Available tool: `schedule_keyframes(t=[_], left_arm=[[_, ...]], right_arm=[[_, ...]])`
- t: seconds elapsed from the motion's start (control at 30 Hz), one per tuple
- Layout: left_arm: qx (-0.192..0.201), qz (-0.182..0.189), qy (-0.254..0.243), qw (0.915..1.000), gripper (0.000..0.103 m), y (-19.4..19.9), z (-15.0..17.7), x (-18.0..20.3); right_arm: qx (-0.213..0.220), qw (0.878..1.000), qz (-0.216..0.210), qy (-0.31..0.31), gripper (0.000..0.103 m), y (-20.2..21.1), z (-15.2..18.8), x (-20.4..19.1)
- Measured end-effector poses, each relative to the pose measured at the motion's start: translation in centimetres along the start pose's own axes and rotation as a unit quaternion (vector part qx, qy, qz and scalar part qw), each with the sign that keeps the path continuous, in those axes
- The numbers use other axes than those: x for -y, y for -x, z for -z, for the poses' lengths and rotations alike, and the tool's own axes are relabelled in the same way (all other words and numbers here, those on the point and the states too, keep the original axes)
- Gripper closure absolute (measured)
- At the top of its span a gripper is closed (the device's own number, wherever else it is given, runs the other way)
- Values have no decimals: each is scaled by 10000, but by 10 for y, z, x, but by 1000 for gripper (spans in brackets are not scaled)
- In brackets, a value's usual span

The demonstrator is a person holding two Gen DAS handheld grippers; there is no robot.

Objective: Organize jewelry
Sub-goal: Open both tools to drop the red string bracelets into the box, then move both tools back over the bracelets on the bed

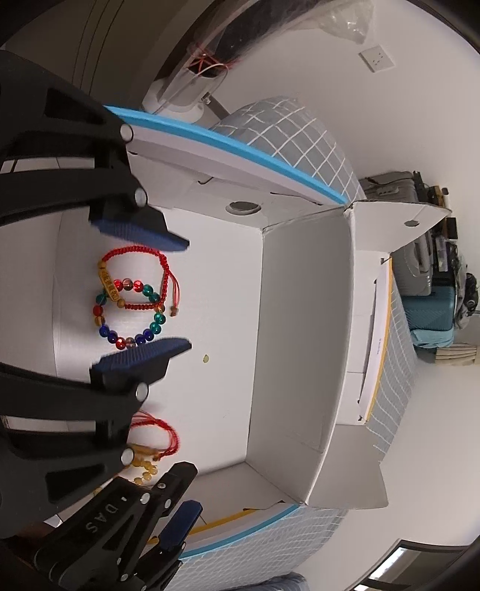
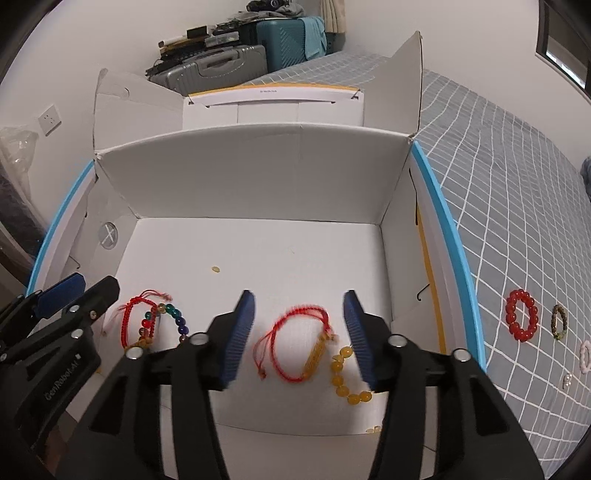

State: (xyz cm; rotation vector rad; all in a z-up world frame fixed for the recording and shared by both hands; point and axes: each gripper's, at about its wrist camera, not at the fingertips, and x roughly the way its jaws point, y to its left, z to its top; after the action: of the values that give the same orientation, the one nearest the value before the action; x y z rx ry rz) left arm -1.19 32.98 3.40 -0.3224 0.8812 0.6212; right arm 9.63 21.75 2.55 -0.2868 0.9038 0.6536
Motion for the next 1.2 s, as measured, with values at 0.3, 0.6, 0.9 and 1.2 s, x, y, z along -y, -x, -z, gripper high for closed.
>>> schedule_keyframes(t=[0.3, 0.6, 0.9, 1.2], left_arm=[[305, -97, 43, 9995, 18, 10, 1, -2], [449, -103, 137, 9988, 6, 18, -2, -6], [494, 132, -35, 9987, 6, 34, -2, 13], [582, 413, -258, 9971, 6, 48, 0, 50]], right_arm=[[344, 9993, 138, 5, 27, 18, 0, 0], [411, 9990, 146, -99, 17, 29, 1, 9], [626, 9972, 296, -290, 11, 56, 9, 34], [772, 9939, 600, -515, 11, 86, 23, 75]])
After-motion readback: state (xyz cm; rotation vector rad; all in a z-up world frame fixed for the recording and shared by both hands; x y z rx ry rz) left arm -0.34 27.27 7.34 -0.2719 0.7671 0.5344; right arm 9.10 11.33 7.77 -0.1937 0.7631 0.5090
